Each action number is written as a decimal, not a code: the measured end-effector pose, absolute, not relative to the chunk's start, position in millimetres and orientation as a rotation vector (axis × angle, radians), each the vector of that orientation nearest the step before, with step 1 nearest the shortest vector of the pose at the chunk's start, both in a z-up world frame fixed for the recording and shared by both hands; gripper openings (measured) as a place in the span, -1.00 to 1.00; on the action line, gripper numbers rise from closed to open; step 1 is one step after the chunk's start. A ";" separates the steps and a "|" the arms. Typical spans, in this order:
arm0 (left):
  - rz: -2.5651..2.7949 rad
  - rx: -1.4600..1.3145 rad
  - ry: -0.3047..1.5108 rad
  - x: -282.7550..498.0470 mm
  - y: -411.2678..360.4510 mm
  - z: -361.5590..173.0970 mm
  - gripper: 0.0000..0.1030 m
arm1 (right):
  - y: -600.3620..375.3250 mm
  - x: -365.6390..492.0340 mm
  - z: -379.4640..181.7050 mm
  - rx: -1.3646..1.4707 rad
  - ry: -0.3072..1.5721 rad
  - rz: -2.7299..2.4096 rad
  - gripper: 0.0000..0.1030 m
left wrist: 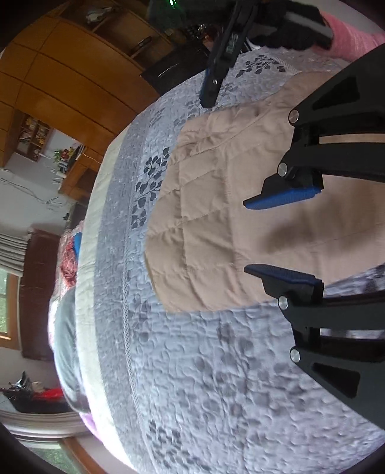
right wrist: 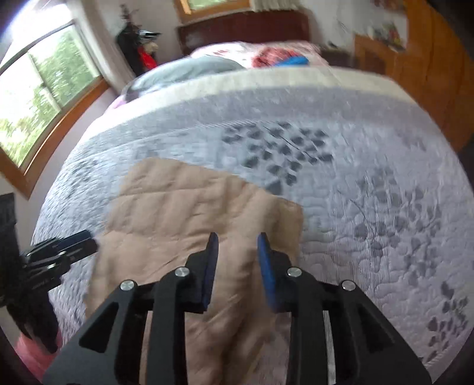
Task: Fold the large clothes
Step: 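Regrasp the coat edge with the right tool while the left tool hovers open, then pinch the coat end with the left tool while the right tool pinches the coat edge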
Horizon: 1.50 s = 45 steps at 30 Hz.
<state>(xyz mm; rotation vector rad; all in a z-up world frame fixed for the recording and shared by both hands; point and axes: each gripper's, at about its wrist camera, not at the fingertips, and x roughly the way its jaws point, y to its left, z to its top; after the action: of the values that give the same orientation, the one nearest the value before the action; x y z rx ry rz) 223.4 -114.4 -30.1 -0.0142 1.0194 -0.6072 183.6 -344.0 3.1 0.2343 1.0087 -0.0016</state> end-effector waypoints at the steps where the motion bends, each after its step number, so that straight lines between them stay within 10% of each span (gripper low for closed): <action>1: -0.606 -0.020 1.012 216.3 -112.3 -27.0 -0.25 | -336.5 178.9 8.5 0.221 1.006 0.023 -0.46; 45: -0.653 0.086 1.035 180.4 -126.6 -89.4 -0.70 | -284.5 136.3 -79.6 0.179 1.081 0.039 -0.52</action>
<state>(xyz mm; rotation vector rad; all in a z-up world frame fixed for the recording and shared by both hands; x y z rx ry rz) 180.4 -126.6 -89.4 0.0859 1.0355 -0.6527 136.3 -284.5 -79.6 0.1790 1.0811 0.0393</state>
